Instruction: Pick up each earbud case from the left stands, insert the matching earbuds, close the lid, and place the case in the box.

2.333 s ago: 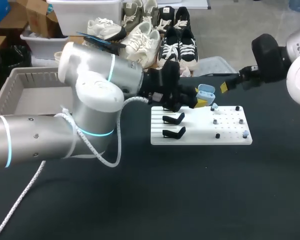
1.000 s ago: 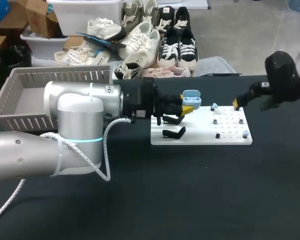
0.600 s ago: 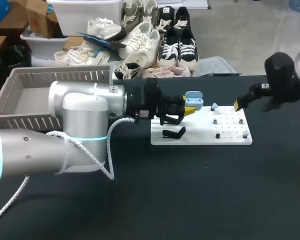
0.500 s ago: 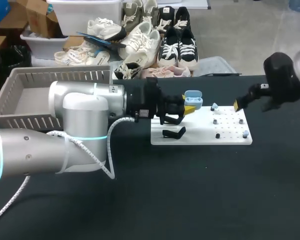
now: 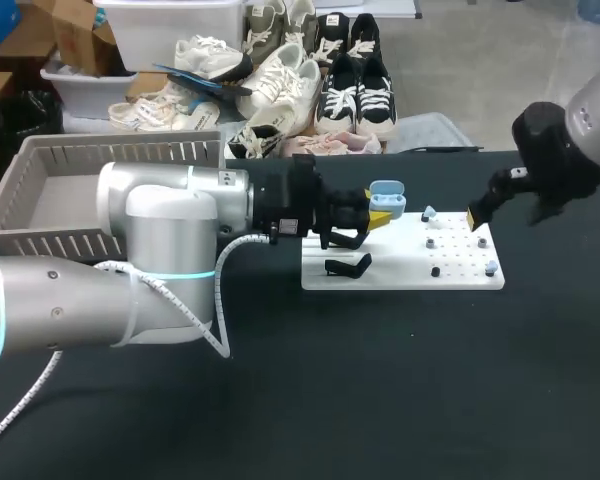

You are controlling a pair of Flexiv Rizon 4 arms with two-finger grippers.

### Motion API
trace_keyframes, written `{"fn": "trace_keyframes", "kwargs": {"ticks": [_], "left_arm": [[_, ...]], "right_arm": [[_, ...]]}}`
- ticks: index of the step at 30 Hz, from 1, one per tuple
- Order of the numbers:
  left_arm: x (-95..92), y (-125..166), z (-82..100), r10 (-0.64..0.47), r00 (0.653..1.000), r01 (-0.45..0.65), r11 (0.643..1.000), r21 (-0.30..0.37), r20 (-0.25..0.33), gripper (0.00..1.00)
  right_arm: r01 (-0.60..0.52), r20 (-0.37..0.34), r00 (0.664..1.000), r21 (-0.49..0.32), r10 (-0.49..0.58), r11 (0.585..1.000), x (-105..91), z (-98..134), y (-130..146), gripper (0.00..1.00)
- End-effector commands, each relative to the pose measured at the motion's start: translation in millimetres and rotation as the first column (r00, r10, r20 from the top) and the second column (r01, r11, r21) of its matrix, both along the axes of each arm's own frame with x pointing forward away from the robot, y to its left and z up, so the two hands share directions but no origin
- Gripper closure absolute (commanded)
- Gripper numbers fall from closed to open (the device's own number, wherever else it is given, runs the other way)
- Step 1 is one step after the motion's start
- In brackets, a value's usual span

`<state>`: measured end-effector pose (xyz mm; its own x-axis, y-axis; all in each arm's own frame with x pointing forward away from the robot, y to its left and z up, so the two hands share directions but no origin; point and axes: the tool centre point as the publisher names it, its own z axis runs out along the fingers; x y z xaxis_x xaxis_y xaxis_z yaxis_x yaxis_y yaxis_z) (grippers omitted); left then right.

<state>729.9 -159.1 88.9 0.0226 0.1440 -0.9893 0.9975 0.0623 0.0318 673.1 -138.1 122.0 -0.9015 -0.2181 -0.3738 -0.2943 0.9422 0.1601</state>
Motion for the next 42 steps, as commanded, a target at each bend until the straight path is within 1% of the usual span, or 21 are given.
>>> {"fn": "trace_keyframes", "kwargs": {"ticks": [1, 3, 4, 8, 9, 14, 16, 18, 19, 21, 22, 23, 28, 29, 32, 39, 42], "left_arm": [[-1.5, 0.1, -0.5, 0.006, 1.0, -0.006, 1.0, -0.002, 0.003, 1.0], [-1.5, 0.1, -0.5, 0.006, 1.0, -0.006, 1.0, -0.002, 0.003, 1.0], [-1.5, 0.1, -0.5, 0.006, 1.0, -0.006, 1.0, -0.002, 0.003, 1.0], [-1.5, 0.1, -0.5, 0.006, 1.0, -0.006, 1.0, -0.002, 0.003, 1.0], [-1.5, 0.1, -0.5, 0.006, 1.0, -0.006, 1.0, -0.002, 0.003, 1.0], [-1.5, 0.1, -0.5, 0.006, 1.0, -0.006, 1.0, -0.002, 0.003, 1.0], [-1.5, 0.1, -0.5, 0.006, 1.0, -0.006, 1.0, -0.002, 0.003, 1.0], [-1.5, 0.1, -0.5, 0.006, 1.0, -0.006, 1.0, -0.002, 0.003, 1.0], [-1.5, 0.1, -0.5, 0.006, 1.0, -0.006, 1.0, -0.002, 0.003, 1.0], [-1.5, 0.1, -0.5, 0.006, 1.0, -0.006, 1.0, -0.002, 0.003, 1.0], [-1.5, 0.1, -0.5, 0.006, 1.0, -0.006, 1.0, -0.002, 0.003, 1.0], [-1.5, 0.1, -0.5, 0.006, 1.0, -0.006, 1.0, -0.002, 0.003, 1.0], [-1.5, 0.1, -0.5, 0.006, 1.0, -0.006, 1.0, -0.002, 0.003, 1.0], [-1.5, 0.1, -0.5, 0.006, 1.0, -0.006, 1.0, -0.002, 0.003, 1.0], [-1.5, 0.1, -0.5, 0.006, 1.0, -0.006, 1.0, -0.002, 0.003, 1.0], [-1.5, 0.1, -0.5, 0.006, 1.0, -0.006, 1.0, -0.002, 0.003, 1.0], [-1.5, 0.1, -0.5, 0.006, 1.0, -0.006, 1.0, -0.002, 0.003, 1.0]], "right_arm": [[0.062, 0.02, 0.998, -0.147, -0.06, 0.987, -6.4, 4.3, 2.5, 0.0], [0.076, 0.022, 0.997, -0.184, -0.073, 0.98, -8.9, 2.3, 1.6, 0.0], [0.092, 0.016, 0.996, -0.215, -0.09, 0.972, -10.6, 0.8, 1.1, 0.0], [0.101, 0.016, 0.995, -0.283, -0.101, 0.954, -17.2, -6.0, 0.2, 0.0], [0.102, 0.005, 0.994, -0.307, -0.105, 0.946, -18.7, -7.7, 0.2, 0.0], [0.099, -0.002, 0.994, -0.338, -0.106, 0.936, -26.1, -16.8, -4.0, 0.0], [0.081, -0.003, 0.996, -0.334, -0.087, 0.939, -27.1, -18.8, -5.1, 0.0], [0.056, -0.014, 0.998, -0.35, -0.065, 0.935, -27.2, -21.2, -5.9, 0.0], [0.044, -0.031, 0.998, -0.375, -0.06, 0.926, -27.5, -22.6, -6.4, 0.0], [0.015, -0.04, 0.999, -0.379, -0.032, 0.925, -29.4, -24.5, -8.5, 0.0], [0.004, -0.053, 0.998, -0.397, -0.027, 0.918, -30.8, -25.2, -9.9, 0.0], [-0.001, -0.044, 0.999, -0.397, -0.018, 0.918, -32.7, -25.0, -11.5, 0.0], [0.006, -0.049, 0.998, -0.401, -0.028, 0.916, -35.7, -31.8, -19.6, 0.0], [0.004, -0.045, 0.999, -0.383, -0.023, 0.924, -35.9, -33.8, -20.7, 0.0], [-0.008, -0.043, 0.999, -0.366, -0.008, 0.931, -35.4, -41.8, -22.4, 0.0], [-0.073, -0.053, 0.997, -0.35, 0.057, 0.934, -26.7, -58.5, -15.3, 0.0], [-0.087, -0.065, 0.996, -0.37, 0.068, 0.925, -23.5, -64.1, -10.3, 0.0]]}}
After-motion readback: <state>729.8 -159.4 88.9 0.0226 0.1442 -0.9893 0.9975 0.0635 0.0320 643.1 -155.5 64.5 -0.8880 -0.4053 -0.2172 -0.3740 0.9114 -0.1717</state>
